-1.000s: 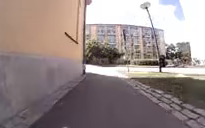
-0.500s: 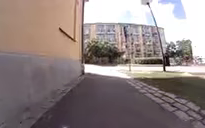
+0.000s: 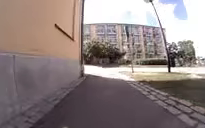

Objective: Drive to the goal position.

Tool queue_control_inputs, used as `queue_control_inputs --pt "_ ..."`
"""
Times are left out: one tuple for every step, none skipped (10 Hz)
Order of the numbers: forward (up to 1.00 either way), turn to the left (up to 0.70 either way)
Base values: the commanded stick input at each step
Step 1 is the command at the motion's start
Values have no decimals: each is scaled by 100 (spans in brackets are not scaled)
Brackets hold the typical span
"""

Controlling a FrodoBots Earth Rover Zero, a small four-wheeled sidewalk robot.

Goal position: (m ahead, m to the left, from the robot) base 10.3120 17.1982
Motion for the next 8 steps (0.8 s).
queue_control_inputs --pt "85 0" --pt "85 0" --pt "85 0" --pt "85 0" --pt "85 0" --pt "85 0" --pt "85 0" --pt "85 0"
